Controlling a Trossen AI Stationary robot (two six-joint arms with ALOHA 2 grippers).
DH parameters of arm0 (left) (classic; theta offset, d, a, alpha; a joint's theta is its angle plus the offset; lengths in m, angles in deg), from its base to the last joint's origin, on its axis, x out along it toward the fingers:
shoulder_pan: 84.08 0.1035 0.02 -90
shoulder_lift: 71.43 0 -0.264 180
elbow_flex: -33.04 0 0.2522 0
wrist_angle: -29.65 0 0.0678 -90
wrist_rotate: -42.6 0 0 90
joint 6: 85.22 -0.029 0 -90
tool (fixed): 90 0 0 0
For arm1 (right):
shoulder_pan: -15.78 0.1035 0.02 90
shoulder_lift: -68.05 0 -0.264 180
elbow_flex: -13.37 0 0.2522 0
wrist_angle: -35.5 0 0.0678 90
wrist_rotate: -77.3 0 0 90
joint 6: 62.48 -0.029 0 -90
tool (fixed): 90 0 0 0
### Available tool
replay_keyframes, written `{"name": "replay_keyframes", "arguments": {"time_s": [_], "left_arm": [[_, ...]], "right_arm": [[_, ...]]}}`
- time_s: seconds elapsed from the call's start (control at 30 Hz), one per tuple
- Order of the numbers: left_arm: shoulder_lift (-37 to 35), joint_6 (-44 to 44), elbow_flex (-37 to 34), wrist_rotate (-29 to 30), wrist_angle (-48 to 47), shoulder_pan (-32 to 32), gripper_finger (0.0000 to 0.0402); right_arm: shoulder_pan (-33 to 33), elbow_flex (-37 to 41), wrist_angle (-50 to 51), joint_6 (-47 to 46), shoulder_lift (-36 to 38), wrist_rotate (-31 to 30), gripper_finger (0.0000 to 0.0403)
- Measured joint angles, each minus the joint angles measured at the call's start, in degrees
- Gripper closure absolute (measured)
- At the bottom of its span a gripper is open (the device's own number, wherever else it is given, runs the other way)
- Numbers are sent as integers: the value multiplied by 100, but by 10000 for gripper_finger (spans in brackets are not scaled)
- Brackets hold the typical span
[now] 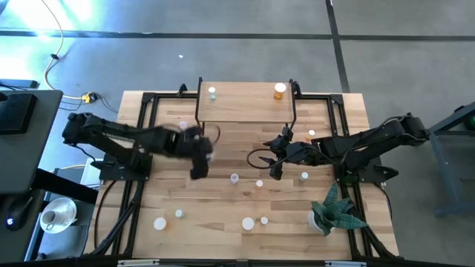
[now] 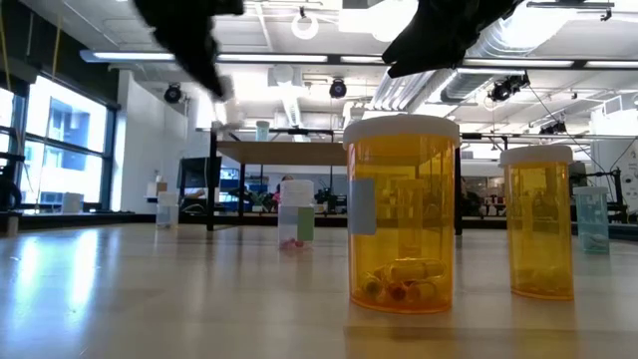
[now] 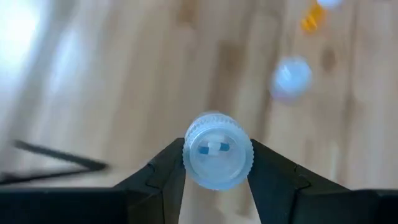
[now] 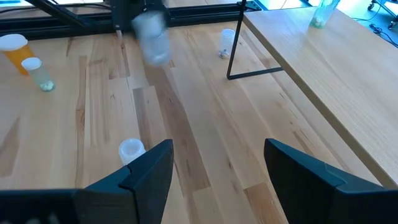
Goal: Pick and place medicine bottles onto shelf by color
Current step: Put the bottom left transparent pill bottle on the shelf
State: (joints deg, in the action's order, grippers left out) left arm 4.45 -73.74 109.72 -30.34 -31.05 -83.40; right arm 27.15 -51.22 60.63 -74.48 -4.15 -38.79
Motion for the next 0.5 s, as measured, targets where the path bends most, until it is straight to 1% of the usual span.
{"name": "replay_keyframes", "arguments": {"time_s": [0.13,0.23,0.33,0.5], "left_arm": [[0,-739,642,0,2,797,260],[0,-1083,1081,-18,2,1421,260],[6,-1170,1440,-185,0,2022,260],[212,-1167,2029,-740,-68,2887,260]], "right_arm": [[0,0,0,-102,0,-2,160],[0,0,2,-104,0,-3,160],[-1,0,2,-104,0,-4,160],[0,0,2,-104,0,-8,160]]}}
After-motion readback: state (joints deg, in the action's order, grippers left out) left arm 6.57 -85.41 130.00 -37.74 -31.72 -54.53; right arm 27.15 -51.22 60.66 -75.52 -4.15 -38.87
